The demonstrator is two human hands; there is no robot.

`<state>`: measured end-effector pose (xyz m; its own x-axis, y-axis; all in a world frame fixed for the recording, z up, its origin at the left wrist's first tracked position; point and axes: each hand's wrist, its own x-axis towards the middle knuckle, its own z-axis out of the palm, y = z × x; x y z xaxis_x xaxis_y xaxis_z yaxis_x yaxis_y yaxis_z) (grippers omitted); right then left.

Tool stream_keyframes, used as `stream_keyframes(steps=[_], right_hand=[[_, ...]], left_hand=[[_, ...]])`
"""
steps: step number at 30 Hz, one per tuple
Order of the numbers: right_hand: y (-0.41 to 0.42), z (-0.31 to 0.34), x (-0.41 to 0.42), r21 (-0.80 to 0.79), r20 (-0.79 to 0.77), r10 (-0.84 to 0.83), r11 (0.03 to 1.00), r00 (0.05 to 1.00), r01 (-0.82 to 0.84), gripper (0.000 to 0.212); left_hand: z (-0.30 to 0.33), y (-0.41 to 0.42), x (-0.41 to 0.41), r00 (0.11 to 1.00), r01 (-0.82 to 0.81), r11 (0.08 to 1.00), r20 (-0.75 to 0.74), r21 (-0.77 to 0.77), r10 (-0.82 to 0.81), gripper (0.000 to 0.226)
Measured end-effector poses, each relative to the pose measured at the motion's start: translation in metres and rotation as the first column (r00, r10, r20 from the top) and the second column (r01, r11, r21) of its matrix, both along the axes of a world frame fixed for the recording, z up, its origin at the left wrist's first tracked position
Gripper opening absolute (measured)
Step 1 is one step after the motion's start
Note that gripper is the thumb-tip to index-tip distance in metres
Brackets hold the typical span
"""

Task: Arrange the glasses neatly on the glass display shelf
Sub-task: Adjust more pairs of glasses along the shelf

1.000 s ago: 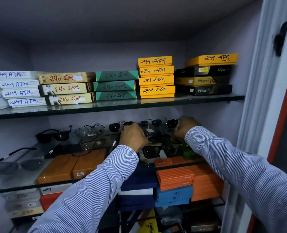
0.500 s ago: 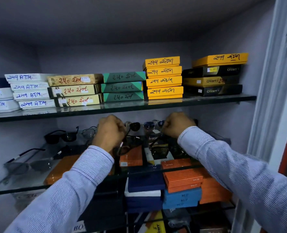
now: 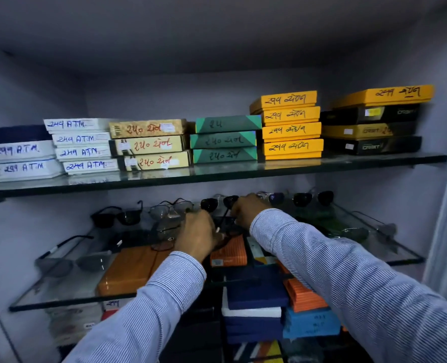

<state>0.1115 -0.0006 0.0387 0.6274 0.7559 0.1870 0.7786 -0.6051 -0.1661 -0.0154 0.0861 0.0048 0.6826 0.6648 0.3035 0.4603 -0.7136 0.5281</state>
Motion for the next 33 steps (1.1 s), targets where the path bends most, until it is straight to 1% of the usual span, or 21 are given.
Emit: stream_keyframes(steps=[4, 7, 9, 11, 14, 17, 20, 22, 25, 30, 33], right_hand=[[0.005, 0.002, -0.001, 0.061, 0.001, -0.015, 0.998, 1.0, 0.015, 0.03], [0.002, 0.006, -0.001, 0.156, -0.069, -0.014, 0.987, 0.997, 0.025, 0.025], [-0.004, 0.01, -0.003, 0.193, -0.135, -0.011, 0.981, 0.991, 0.038, 0.017], [-0.012, 0.016, -0.006, 0.207, -0.186, -0.043, 0.975, 0.982, 0.082, 0.016], [-0.023, 0.023, -0.008, 0.189, -0.221, -0.136, 0.965, 0.966, 0.179, 0.026], [-0.03, 0.026, -0.01, 0.137, -0.274, -0.201, 0.96, 0.94, 0.245, 0.039], [-0.033, 0.023, -0.013, 0.069, -0.348, -0.237, 0.958, 0.907, 0.277, 0.039], [-0.033, 0.021, -0.015, 0.044, -0.305, -0.258, 0.958, 0.917, 0.284, 0.04], [-0.032, 0.016, -0.016, 0.062, -0.234, -0.264, 0.957, 0.936, 0.285, 0.044], [-0.029, 0.01, -0.015, 0.08, -0.162, -0.262, 0.958, 0.952, 0.277, 0.045], [-0.03, 0.007, -0.016, 0.082, -0.109, -0.282, 0.953, 0.953, 0.291, 0.046]], left_hand=[[-0.002, 0.005, -0.003, 0.998, 0.023, 0.998, 0.049, 0.063, -0.026, 0.015], [0.005, 0.014, -0.015, 0.995, 0.011, 0.995, 0.093, 0.094, -0.02, 0.01], [0.013, 0.022, -0.023, 0.994, -0.004, 0.996, 0.111, 0.09, -0.006, 0.01], [0.019, 0.028, -0.031, 0.992, -0.028, 0.998, 0.127, 0.064, 0.02, 0.009], [0.024, 0.035, -0.04, 0.991, -0.054, 0.998, 0.124, 0.014, 0.052, 0.006], [0.024, 0.038, -0.045, 0.996, -0.059, 0.997, 0.069, -0.045, 0.062, 0.003], [0.02, 0.036, -0.046, 0.998, -0.052, 0.993, 0.011, -0.109, 0.054, 0.005], [0.019, 0.034, -0.045, 0.999, -0.051, 0.99, -0.003, -0.133, 0.051, 0.008], [0.019, 0.032, -0.043, 0.999, -0.042, 0.99, -0.004, -0.137, 0.042, 0.01], [0.016, 0.028, -0.039, 0.999, -0.034, 0.995, 0.034, -0.098, 0.037, 0.007], [0.012, 0.028, -0.036, 0.997, -0.029, 0.994, 0.063, -0.108, 0.036, 0.007]])
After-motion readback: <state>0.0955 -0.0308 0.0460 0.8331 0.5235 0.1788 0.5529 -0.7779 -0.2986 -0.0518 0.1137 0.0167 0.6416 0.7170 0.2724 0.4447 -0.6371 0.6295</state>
